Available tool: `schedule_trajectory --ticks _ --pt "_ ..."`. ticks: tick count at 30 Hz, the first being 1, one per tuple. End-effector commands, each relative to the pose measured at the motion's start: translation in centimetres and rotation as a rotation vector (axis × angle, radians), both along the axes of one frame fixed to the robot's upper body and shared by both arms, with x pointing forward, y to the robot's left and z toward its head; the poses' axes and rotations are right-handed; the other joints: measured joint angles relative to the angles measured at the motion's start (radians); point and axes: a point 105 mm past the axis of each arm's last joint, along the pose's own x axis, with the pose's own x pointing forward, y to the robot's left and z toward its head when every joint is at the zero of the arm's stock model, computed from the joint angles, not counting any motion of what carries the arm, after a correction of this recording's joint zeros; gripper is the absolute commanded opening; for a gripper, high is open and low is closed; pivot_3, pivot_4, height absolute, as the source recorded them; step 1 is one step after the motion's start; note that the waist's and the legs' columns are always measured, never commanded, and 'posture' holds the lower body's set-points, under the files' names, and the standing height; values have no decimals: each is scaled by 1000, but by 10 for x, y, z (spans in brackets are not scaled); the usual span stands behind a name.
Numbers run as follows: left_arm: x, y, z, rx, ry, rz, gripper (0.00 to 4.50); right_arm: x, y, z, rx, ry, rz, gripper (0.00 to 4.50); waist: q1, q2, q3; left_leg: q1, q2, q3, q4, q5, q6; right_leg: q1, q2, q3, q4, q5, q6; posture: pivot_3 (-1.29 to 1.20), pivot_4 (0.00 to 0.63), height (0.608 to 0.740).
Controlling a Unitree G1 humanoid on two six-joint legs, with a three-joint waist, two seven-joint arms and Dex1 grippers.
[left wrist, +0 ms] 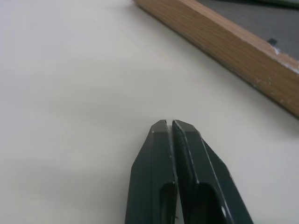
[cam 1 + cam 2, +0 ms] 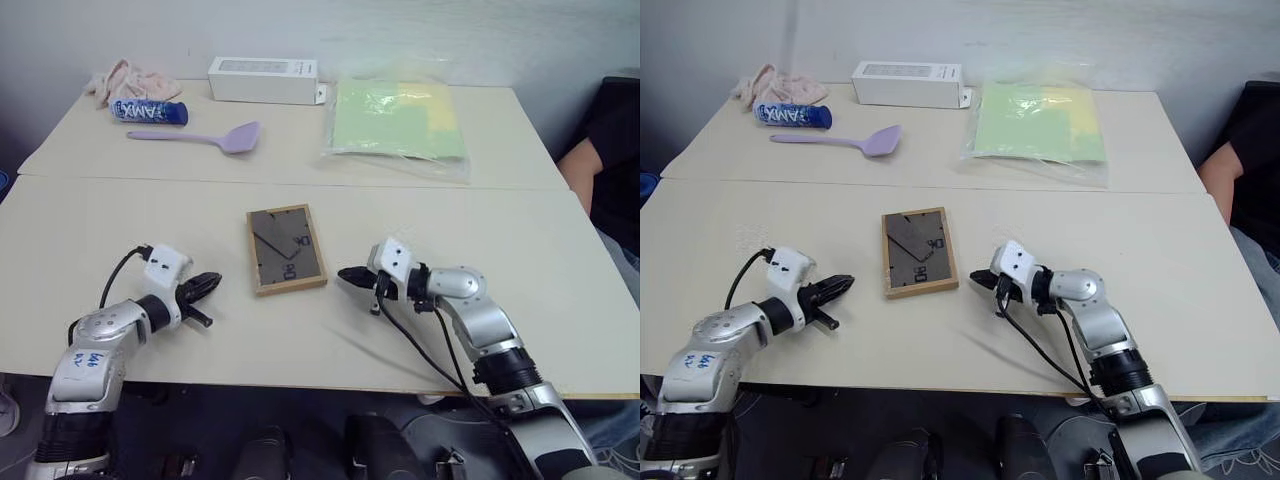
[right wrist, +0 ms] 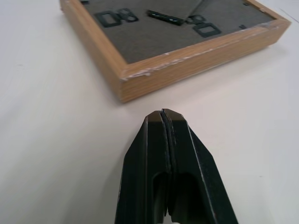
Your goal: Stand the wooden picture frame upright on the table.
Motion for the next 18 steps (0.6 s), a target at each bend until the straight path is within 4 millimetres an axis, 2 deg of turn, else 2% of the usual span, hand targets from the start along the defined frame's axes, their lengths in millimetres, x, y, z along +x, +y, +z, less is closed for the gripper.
schedule_trajectory --ticks 1,3,5,8,12,18 --pt "-6 -1 -2 -245 268 9 1013 7 3 17 -16 -68 17 0 1 0 0 0 0 0 0 0 0 0 0 0 1 0 0 0 150 740" --pt "-12 -14 11 -380 398 -77 1611 10 8 21 -39 -81 37 0 0 0 0 0 0 0 0 0 0 0 0 0 4 0 0 0 150 740" --pt "-12 -20 23 -434 451 -117 2182 11 10 21 -59 -83 47 0 0 0 0 0 -1 0 0 0 0 0 0 0 5 0 0 0 150 740" --pt "-7 -26 20 -440 595 -98 3141 13 18 18 -93 -82 71 0 -1 -1 0 -1 -1 0 0 0 1 0 0 0 4 0 0 0 150 740" --pt "6 -37 20 -511 655 -108 4323 11 29 18 -94 -80 94 0 1 -1 0 0 -2 0 1 1 0 0 0 -1 5 0 0 0 150 740" --pt "10 -58 14 -471 746 -168 4323 8 34 20 -107 -80 110 0 3 -1 0 0 -2 -1 2 1 0 0 0 -1 6 0 0 0 150 740"
